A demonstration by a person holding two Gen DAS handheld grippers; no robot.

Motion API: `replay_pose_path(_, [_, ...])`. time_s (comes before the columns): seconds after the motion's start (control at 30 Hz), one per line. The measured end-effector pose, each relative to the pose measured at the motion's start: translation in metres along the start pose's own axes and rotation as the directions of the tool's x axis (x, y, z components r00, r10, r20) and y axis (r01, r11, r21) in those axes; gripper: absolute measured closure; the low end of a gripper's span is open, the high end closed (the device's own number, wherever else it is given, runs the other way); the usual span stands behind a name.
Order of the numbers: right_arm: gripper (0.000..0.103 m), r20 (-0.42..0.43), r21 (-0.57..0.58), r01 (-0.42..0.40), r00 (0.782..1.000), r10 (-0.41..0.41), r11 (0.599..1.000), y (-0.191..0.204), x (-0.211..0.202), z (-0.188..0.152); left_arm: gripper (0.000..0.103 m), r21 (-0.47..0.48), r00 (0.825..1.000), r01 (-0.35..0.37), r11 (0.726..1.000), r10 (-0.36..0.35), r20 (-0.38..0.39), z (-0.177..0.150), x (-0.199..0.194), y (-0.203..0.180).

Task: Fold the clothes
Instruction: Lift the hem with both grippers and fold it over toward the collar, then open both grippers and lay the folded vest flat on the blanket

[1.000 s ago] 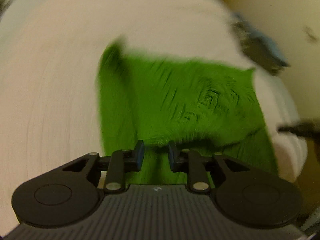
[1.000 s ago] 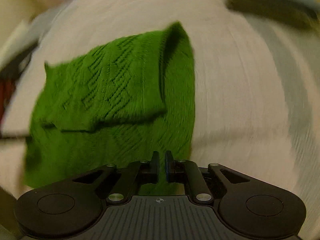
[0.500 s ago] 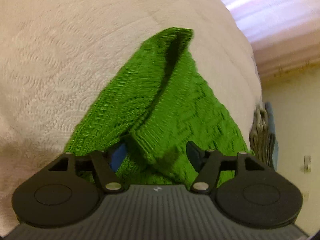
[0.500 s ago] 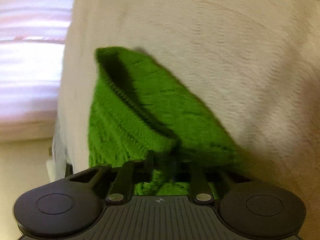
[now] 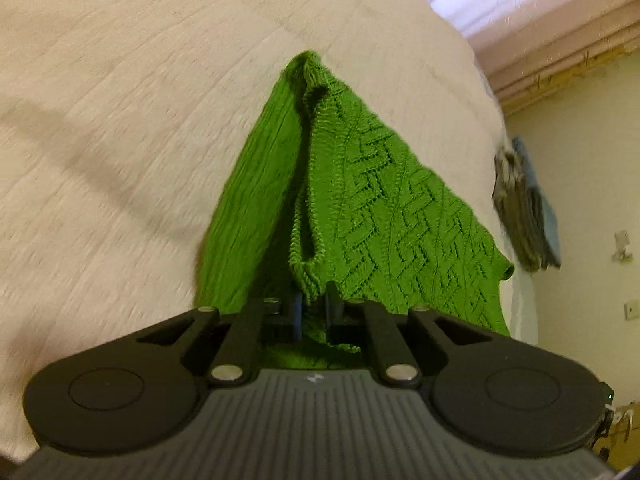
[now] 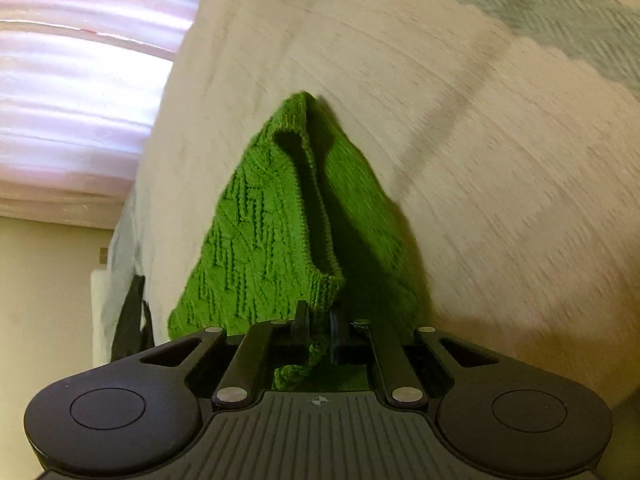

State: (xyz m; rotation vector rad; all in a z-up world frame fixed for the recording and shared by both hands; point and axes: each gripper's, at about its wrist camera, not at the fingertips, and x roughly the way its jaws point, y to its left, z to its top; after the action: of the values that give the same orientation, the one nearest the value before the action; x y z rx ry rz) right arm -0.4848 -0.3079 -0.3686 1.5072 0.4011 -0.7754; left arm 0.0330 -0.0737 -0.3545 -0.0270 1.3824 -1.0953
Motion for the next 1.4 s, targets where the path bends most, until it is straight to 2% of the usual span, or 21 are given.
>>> replay_pose_path(0.17, [0.096,-0.016,-0.038,0.073,0.997,-0.074,0.997,-0.004,0.003,-0.005,0.096,0.016,1.0,-0.015,1.0,0.015,0.001,-0.016,-0.012,-0.001])
replay_pose_path(0.37, [0.095,-0.036,-0.082,0.16,0.986,-0.163,0.984,-0.007,0.008,-0.009,0.094,0.052,0.995,-0.084,0.995,0.086,-0.04,-0.032,0.0,0.005])
replay_pose_path(0.4, [0.092,-0.041,-0.089,0.174,0.983,-0.178,0.981,-0.005,0.011,-0.008,0.091,0.062,0.993,-0.105,0.993,0.108,-0.046,-0.032,0.005,0.004])
replay_pose_path(0.43, [0.074,-0.04,-0.107,0.186,0.981,-0.191,0.977,0.0,0.011,-0.006,0.088,0.076,0.991,-0.122,0.99,0.126,-0.053,-0.031,0.006,0.002])
replay_pose_path(0.5, [0.054,0.02,-0.186,0.27,0.962,-0.272,0.945,0.016,0.005,-0.003,0.086,0.1,0.986,-0.147,0.984,0.153,-0.063,-0.026,0.006,-0.004])
replay_pose_path(0.53, [0.041,0.054,-0.223,0.314,0.949,-0.309,0.923,0.024,0.002,-0.001,0.084,0.104,0.985,-0.153,0.983,0.161,-0.064,-0.023,0.003,-0.006])
replay_pose_path(0.63, [0.041,0.197,-0.337,0.428,0.903,-0.382,0.839,0.049,-0.004,0.012,0.085,0.112,0.98,-0.188,0.976,0.193,-0.043,-0.008,-0.014,-0.01])
replay_pose_path(0.73, [0.041,0.306,-0.44,0.461,0.884,-0.354,0.771,0.072,0.006,0.028,0.087,0.159,0.968,-0.25,0.955,0.244,0.059,0.017,-0.028,-0.018])
replay_pose_path(0.8, [0.041,0.35,-0.512,0.457,0.884,-0.309,0.728,0.09,0.023,0.037,0.087,0.185,0.966,-0.245,0.952,0.223,0.131,0.042,-0.026,-0.026])
replay_pose_path(0.87, [0.041,0.381,-0.588,0.431,0.894,-0.235,0.685,0.109,0.044,0.041,0.087,0.251,0.963,-0.233,0.94,0.187,0.194,0.067,-0.011,-0.04])
replay_pose_path(0.97, [0.041,0.393,-0.688,0.407,0.905,-0.162,0.602,0.124,0.086,0.046,0.087,0.398,0.951,-0.249,0.883,0.145,0.272,0.092,0.019,-0.062])
replay_pose_path(1.03, [0.041,0.386,-0.727,0.402,0.91,-0.154,0.557,0.118,0.113,0.052,0.087,0.45,0.954,-0.249,0.858,0.136,0.267,0.103,0.044,-0.061])
replay_pose_path(1.07, [0.041,0.375,-0.733,0.409,0.91,-0.178,0.543,0.108,0.127,0.056,0.087,0.467,0.956,-0.248,0.849,0.137,0.258,0.106,0.057,-0.057])
replay_pose_path(1.1, [0.041,0.364,-0.74,0.412,0.91,-0.198,0.532,0.098,0.141,0.06,0.089,0.484,0.958,-0.25,0.839,0.143,0.247,0.106,0.068,-0.049])
replay_pose_path(1.17, [0.041,0.348,-0.752,0.372,0.925,-0.151,0.544,0.079,0.147,0.064,0.093,0.517,0.959,-0.238,0.823,0.115,0.258,0.1,0.079,-0.032])
replay_pose_path(1.27, [0.041,0.339,-0.774,0.338,0.935,-0.102,0.535,0.072,0.14,0.062,0.094,0.557,0.956,-0.21,0.804,0.049,0.29,0.091,0.088,-0.016])
replay_pose_path(1.33, [0.041,0.338,-0.774,0.333,0.937,-0.093,0.539,0.074,0.134,0.061,0.094,0.571,0.952,-0.189,0.799,0.007,0.306,0.088,0.088,-0.009])
replay_pose_path(1.4, [0.041,0.365,-0.763,0.348,0.927,-0.081,0.545,0.08,0.122,0.058,0.094,0.573,0.951,-0.163,0.803,-0.027,0.309,0.091,0.088,-0.007])
